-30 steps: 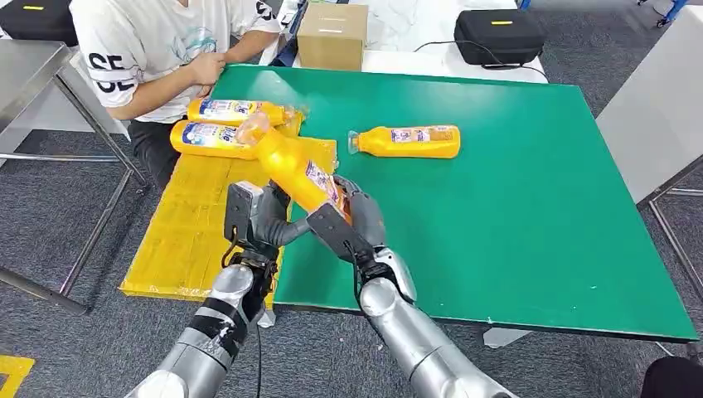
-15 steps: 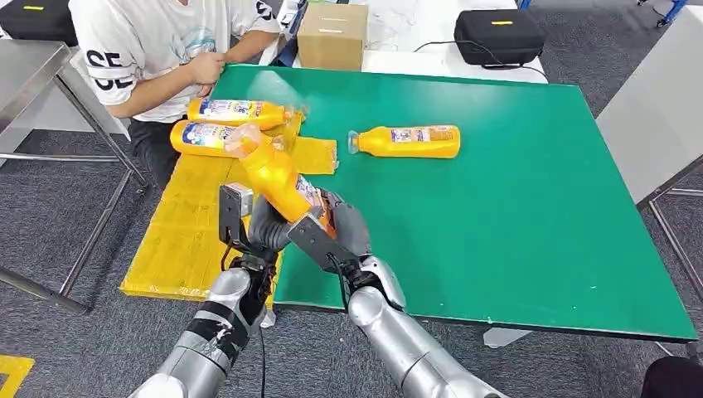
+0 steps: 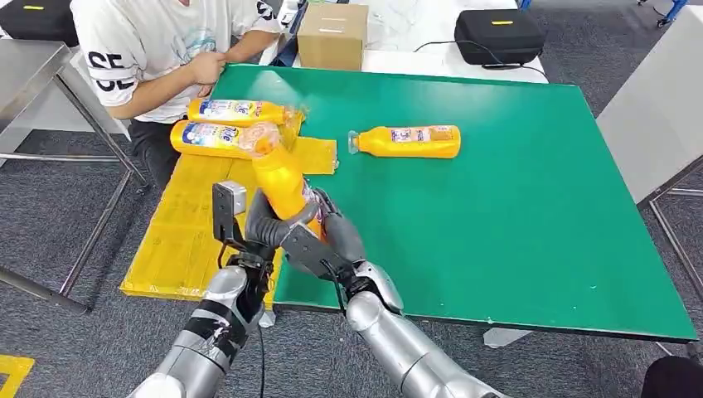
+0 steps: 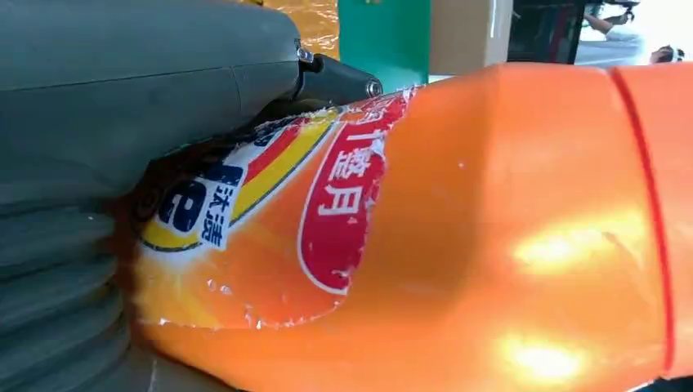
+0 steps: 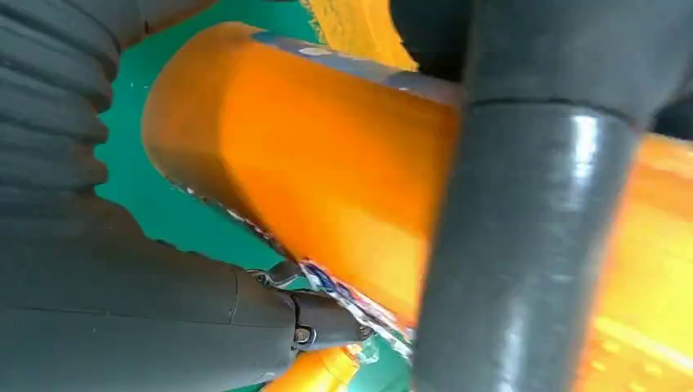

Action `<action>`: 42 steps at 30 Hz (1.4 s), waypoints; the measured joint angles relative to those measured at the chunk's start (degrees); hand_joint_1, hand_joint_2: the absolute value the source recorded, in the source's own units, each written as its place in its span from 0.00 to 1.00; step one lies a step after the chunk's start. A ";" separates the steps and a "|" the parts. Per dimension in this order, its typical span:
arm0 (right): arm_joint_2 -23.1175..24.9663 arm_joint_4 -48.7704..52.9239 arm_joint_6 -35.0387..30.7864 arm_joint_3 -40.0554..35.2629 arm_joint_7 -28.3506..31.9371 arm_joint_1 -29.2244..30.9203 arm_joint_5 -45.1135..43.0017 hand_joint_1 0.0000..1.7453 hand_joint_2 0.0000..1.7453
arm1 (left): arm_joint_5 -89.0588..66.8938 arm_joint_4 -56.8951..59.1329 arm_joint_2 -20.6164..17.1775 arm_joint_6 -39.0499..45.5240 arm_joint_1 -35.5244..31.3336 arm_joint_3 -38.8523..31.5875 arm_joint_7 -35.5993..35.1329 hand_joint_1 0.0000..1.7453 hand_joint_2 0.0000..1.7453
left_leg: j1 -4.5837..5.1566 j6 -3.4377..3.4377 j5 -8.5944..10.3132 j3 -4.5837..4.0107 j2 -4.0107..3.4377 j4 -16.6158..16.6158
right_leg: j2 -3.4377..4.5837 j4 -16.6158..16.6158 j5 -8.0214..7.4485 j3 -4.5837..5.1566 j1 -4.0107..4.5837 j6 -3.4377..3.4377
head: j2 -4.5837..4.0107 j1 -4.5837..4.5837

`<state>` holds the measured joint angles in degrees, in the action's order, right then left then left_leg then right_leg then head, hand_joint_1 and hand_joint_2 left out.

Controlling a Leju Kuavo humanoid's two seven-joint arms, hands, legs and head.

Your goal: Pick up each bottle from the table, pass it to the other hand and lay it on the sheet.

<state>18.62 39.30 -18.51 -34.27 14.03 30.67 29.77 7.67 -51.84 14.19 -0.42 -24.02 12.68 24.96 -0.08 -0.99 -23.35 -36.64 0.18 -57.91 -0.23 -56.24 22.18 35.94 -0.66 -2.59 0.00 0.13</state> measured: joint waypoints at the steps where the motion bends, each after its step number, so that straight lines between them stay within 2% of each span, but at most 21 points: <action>1: -0.05 -0.02 -0.24 0.02 0.02 -0.03 -0.26 0.00 1.00 | 0.00 -0.04 0.00 0.09 -0.01 -0.05 0.11 1.00 1.00 | 0.00 0.00 0.00 0.01 0.00 0.00 | 0.00 0.00 0.00 0.00 0.00 0.00 | 0.00 -0.02; 11: -2.64 3.47 -2.93 3.93 1.68 -1.71 -4.59 0.00 1.00 | -4.34 -1.27 -1.96 3.71 -0.16 -1.25 2.64 1.00 1.00 | 0.00 0.00 0.01 0.00 0.00 0.00 | 0.00 0.00 -0.01 0.00 0.00 -0.01 | 0.00 -0.02; 15: -3.59 6.17 -3.94 6.17 2.49 -2.51 -5.64 0.00 1.00 | -14.37 -1.40 -3.39 11.64 -1.10 -1.18 4.18 1.00 1.00 | 0.00 0.00 0.00 0.01 -0.01 0.00 | 0.00 -0.01 -0.01 0.01 0.01 -0.01 | 0.00 -0.02; 19: -4.37 10.12 -4.00 8.72 3.17 -3.89 -6.41 0.00 1.00 | -30.94 1.31 -5.57 25.13 -4.05 -0.90 2.56 1.00 1.00 | 0.00 0.00 0.01 0.01 -0.01 0.00 | 0.01 -0.01 -0.01 0.01 0.01 -0.01 | 0.00 -0.02; 22: -4.81 12.21 -3.92 10.03 3.34 -4.58 -6.47 0.00 1.00 | -35.63 3.64 -6.88 28.97 -6.05 -0.86 1.58 1.00 1.00 | 0.00 -0.01 0.02 0.02 -0.01 0.00 | 0.01 -0.01 -0.02 0.01 0.00 0.00 | 0.00 -0.02; 27: -5.27 14.66 -1.27 11.10 3.87 -5.09 -8.24 0.00 1.00 | -52.34 11.38 -10.16 36.09 -10.72 -0.20 -2.99 1.00 1.00 | 0.00 0.00 0.04 0.01 -0.04 0.00 | 0.04 -0.03 -0.03 0.02 0.01 0.00 | 0.00 -0.02; 33: -5.84 16.68 0.50 11.17 4.50 -5.25 -9.53 0.00 1.00 | -59.62 19.51 -13.83 32.29 -14.29 0.43 -4.68 1.00 1.00 | -0.01 0.01 0.05 0.01 -0.06 0.00 | 0.02 -0.03 -0.02 0.04 0.01 0.01 | 0.00 0.00; 37: -6.12 16.72 2.36 11.17 5.74 -6.02 -11.98 0.00 1.00 | -65.02 24.56 -16.49 21.15 -15.01 3.07 -2.28 1.00 1.00 | -0.01 0.01 0.03 0.00 -0.04 0.01 | 0.03 -0.03 -0.01 0.02 0.00 0.01 | 0.00 -0.02; 42: -6.45 15.69 4.13 11.10 7.34 -6.32 -12.79 0.00 1.00 | -69.40 28.96 -19.21 15.58 -15.00 7.52 1.14 1.00 1.00 | 0.00 0.03 0.02 -0.02 -0.03 0.01 | 0.02 -0.03 0.00 0.01 -0.01 0.02 | 0.00 0.00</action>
<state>12.17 54.99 -14.38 -23.17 21.38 24.35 16.98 -61.73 -22.88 -5.03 15.17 -39.02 20.20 26.10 -0.08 -0.97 -23.33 -36.66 0.16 -57.90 -0.22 -56.27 22.17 35.95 -0.67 -2.57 0.00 0.13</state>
